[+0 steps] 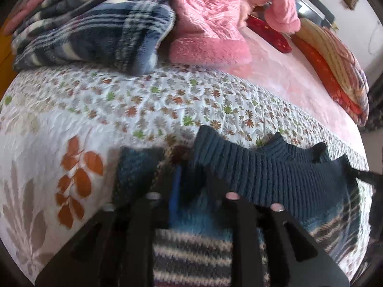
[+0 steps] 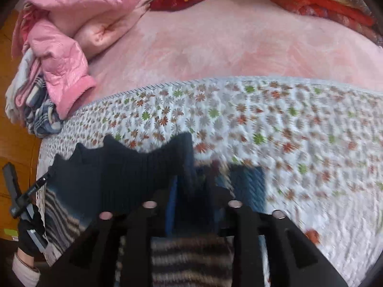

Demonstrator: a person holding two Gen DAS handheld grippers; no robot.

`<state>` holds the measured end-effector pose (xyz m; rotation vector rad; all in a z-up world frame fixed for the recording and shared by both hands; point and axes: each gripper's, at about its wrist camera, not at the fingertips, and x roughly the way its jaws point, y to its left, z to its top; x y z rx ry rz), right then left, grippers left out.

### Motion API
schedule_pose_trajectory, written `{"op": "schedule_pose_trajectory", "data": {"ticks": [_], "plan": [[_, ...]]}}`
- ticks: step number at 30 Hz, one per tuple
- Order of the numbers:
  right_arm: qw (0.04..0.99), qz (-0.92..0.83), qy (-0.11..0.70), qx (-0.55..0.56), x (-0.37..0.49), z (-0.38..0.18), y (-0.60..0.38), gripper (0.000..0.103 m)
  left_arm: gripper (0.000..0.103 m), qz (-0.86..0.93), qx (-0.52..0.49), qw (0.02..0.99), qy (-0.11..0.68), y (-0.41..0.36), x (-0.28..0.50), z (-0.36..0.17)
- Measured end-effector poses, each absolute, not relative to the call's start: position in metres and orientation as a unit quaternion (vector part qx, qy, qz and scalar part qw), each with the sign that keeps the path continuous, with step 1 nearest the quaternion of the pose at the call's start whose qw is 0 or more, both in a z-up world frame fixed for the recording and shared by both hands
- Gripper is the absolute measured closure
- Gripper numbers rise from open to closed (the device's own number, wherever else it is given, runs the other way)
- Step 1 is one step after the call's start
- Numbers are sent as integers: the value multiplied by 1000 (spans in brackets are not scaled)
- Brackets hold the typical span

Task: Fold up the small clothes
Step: 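Open both grippers and release the folded hem, then grasp the unfolded side edge of the sweater with the right gripper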

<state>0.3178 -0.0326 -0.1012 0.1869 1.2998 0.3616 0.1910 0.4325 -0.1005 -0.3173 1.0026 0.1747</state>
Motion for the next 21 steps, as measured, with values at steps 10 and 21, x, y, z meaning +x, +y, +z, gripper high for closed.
{"op": "schedule_pose_trajectory", "data": {"ticks": [10,21], "plan": [[769,202,604,56,206,-43,-84,43,38,50,-136,853,502,402,97,-47],[725,171,662,78,175,-103,-95,70,35,30,-151,834,529,371,79,-94]]}}
